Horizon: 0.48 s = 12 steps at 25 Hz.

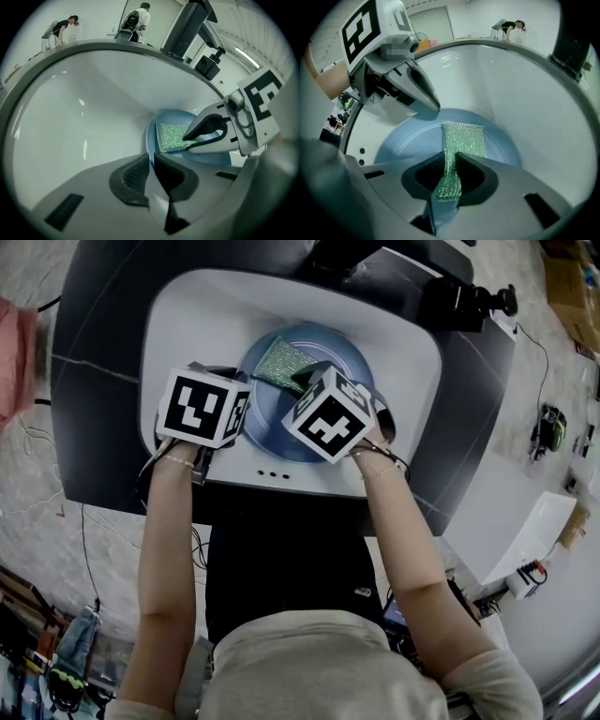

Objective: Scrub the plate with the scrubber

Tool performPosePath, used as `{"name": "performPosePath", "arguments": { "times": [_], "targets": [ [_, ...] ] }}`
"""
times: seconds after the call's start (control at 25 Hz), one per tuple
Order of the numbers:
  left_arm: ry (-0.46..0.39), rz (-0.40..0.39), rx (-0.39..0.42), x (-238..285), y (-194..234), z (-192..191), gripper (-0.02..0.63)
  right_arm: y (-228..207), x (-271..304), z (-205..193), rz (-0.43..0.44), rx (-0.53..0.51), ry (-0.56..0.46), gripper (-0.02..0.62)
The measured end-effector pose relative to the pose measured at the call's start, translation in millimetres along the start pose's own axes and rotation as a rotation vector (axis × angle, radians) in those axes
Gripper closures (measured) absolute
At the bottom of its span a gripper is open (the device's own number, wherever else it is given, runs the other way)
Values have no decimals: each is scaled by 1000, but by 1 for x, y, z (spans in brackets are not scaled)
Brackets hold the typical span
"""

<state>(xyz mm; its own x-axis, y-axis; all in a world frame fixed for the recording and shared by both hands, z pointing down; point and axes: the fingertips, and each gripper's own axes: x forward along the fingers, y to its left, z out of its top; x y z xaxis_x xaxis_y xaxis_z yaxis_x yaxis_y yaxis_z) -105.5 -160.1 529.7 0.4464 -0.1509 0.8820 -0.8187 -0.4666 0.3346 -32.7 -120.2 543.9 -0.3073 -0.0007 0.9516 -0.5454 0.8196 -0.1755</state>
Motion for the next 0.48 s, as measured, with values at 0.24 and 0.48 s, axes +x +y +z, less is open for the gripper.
{"name": "performPosePath", "arguments": {
  "times": [0.24,0.48],
  "targets": [
    [20,16,38,1,0,-2,565,-24,-5,-22,-52,-15,54,503],
    [21,22,48,2,-2,-2,565,-27,-14,-44,-57,-16,100,503]
  ]
}}
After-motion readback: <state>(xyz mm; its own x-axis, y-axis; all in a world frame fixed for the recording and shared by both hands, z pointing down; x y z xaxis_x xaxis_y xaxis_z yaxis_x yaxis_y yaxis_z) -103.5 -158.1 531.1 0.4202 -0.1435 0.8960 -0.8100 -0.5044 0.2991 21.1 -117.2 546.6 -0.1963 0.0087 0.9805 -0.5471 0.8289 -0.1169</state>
